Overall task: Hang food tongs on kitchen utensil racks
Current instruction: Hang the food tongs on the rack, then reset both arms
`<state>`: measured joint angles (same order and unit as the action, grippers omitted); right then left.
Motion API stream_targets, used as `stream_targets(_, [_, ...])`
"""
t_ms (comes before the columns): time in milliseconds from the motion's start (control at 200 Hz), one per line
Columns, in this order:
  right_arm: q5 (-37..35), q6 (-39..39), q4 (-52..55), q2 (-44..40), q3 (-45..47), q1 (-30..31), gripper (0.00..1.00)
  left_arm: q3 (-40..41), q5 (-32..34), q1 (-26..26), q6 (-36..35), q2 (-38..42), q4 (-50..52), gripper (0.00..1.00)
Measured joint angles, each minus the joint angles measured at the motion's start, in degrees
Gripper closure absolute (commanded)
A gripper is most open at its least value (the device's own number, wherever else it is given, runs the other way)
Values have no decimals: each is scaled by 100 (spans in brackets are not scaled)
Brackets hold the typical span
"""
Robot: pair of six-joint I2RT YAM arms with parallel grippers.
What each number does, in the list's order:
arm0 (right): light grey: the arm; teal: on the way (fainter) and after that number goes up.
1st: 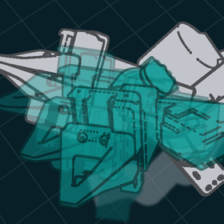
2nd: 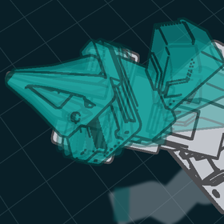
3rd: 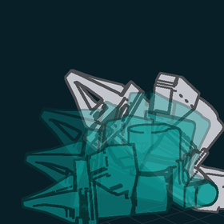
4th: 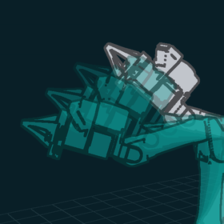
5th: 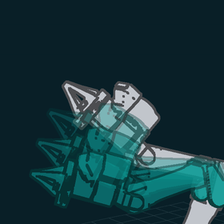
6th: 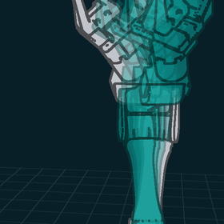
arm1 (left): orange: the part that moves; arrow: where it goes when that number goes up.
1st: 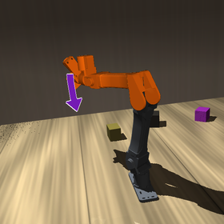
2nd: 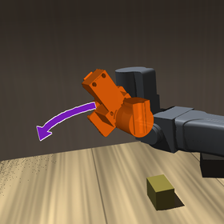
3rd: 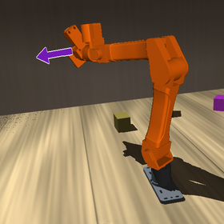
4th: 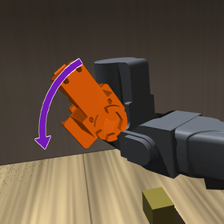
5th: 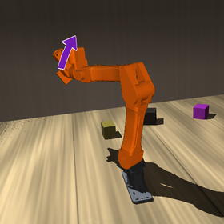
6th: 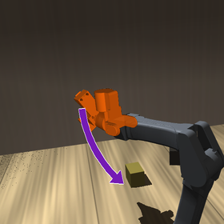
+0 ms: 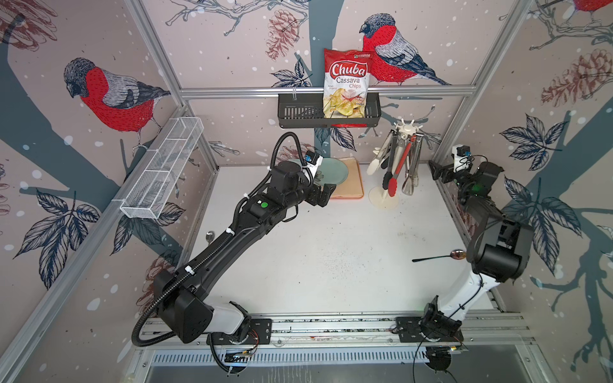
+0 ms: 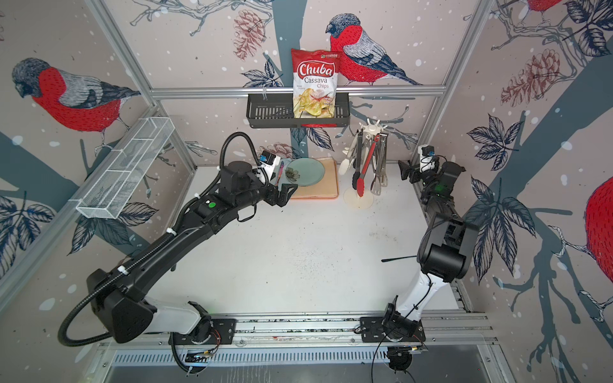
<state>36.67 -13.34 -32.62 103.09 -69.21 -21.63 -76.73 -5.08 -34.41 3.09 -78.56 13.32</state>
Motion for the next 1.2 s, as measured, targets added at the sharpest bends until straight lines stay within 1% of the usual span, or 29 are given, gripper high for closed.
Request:
stream_targets(90, [-756, 101, 166, -708, 695, 42, 0, 284, 310, 149, 105, 293, -153, 4])
stream_targets(205, [-1462, 262, 540, -1685, 1550, 109, 0, 791, 719, 378, 245, 739, -402, 4])
stream_targets(250, [-1834, 372, 597, -2218, 2055, 168, 0, 1064, 907, 437, 273, 914, -581, 4])
stream_targets(295, [-1982, 511, 656, -2730, 2529, 223, 0, 1388, 1062, 511, 297, 1088, -734, 3])
stream_targets(415, [-2417, 1099, 756, -3906, 3416, 275, 0, 2522, 1661, 752, 291, 1574, -1316, 3])
stream_targets(510, [-2634, 1565, 780, -4435, 3858, 444, 0, 3497, 2197, 1003, 240, 1934, -2055, 3])
stream_targets(580, [-2870, 1862, 761, -4754, 4227, 686, 0, 4275, 2660, 1292, 138, 2146, -2883, 4])
stream_targets(640, [-3193, 2035, 717, -5045, 4627, 1003, 0, 4769, 3123, 1526, 133, 2162, -3510, 4])
stream_targets(700, [-3418, 2120, 695, -5337, 5014, 1335, 0, 5097, 3532, 1768, 101, 2039, -4033, 4])
stream_targets(775, [-3733, 2135, 544, -5759, 5495, 1685, 0, 5381, 3713, 2103, 90, 1694, -4697, 4])
stream_targets(850, [-4079, 2105, 236, -6203, 6000, 1982, 0, 5593, 3818, 2280, -37, 1250, -5252, 4])
stream_targets(915, [-4293, 2050, -44, -6389, 6319, 2173, 0, 5709, 3786, 2363, -114, 881, -5698, 4])
stream_targets(996, [-4426, 1930, -424, -6284, 6540, 2280, 0, 5779, 3698, 2413, -354, 555, -6240, 4])
stream_targets(1101, [-4559, 1818, -979, -5685, 6625, 2472, 0, 5978, 3560, 2411, -505, 354, -6811, 3])
stream_targets(1196, [-4599, 1685, -1502, -5040, 6610, 2559, 0, 6255, 3473, 2369, -605, 446, -7128, 3])
